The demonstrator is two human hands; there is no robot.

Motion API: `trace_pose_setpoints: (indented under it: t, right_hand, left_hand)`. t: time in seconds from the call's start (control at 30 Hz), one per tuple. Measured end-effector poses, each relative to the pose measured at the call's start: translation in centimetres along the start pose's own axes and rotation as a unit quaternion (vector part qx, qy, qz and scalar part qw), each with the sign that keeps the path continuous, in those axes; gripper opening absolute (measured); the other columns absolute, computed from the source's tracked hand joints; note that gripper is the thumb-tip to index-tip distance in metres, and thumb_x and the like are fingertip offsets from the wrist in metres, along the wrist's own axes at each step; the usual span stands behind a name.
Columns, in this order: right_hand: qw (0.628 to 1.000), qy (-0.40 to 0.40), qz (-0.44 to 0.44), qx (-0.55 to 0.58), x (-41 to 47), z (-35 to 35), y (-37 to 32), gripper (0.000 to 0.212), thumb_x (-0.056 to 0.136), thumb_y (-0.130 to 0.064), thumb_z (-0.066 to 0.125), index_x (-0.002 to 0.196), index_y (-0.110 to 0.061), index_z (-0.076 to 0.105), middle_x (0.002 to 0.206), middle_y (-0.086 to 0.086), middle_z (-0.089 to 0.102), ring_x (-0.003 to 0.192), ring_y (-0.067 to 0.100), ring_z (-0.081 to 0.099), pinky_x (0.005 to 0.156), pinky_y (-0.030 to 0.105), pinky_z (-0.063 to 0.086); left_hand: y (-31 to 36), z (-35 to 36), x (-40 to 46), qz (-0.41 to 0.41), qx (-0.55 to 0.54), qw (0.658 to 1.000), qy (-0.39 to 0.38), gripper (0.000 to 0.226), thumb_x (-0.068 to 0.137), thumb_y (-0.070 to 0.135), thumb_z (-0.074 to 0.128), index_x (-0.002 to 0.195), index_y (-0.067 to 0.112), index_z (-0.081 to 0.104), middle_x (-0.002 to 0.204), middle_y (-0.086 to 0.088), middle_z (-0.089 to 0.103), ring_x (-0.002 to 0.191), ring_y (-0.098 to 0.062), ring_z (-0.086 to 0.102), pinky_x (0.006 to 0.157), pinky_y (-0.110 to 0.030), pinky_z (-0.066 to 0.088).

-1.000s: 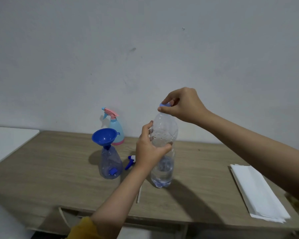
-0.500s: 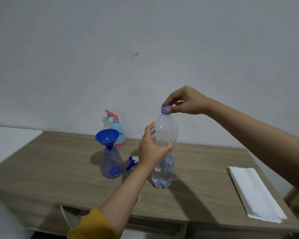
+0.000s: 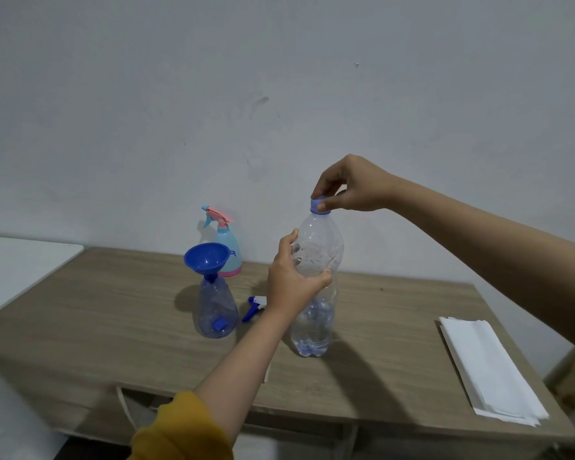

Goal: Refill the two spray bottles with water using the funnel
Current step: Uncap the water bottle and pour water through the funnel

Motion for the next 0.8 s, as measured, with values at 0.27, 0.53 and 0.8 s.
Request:
trace_pose_setpoints:
  t: [0.27,0.53,0.8]
  right_hand:
    - [0.998,-0.032,0.016,0.06,-0.2,-0.2,0.4,0.016,0.079,0.001,0.073,0.093,-0.007,0.072,0.108,0.006,0.071,0.099,0.013,0.069,0.085,0.018,0.051]
    - [0.999,0.012,0.012,0.041,0.2,-0.1,0.1,0.013,0.073,-0.005,0.077,0.085,-0.01,0.074,0.09,0.004,0.075,0.082,0.016,0.071,0.077,0.03,0.055]
    - [0.956,0.128,0.022,0.262,-2.8,-1.0,1.9,0.029,0.077,0.003,0.07,0.097,-0.019,0.071,0.095,0.013,0.068,0.092,0.027,0.071,0.087,0.032,0.056]
  left_hand:
    - [0.0,0.0,0.2,-0.003,0.003,1.0,-0.004,0.087,0.063,0.032,0.082,0.134,0.038,0.03,0.135,-0.001,0.049,0.117,-0.018,0.054,0.091,-0.035,0.054]
    - [-0.1,0.0,0.1,-0.001,0.007,1.0,-0.006,0.087,0.065,0.033,0.081,0.134,0.038,0.03,0.135,0.001,0.048,0.117,-0.018,0.053,0.092,-0.035,0.053]
    - [-0.5,0.1,0.1,0.001,0.002,1.0,-0.002,0.087,0.062,0.032,0.081,0.133,0.039,0.032,0.13,0.002,0.053,0.112,-0.015,0.056,0.092,-0.036,0.052]
Point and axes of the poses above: each hand's wrist, its own x-axis towards the middle knuckle, its own z-axis out of the palm, y = z × x, the point moved 4 cm from there along x, towards the middle knuckle
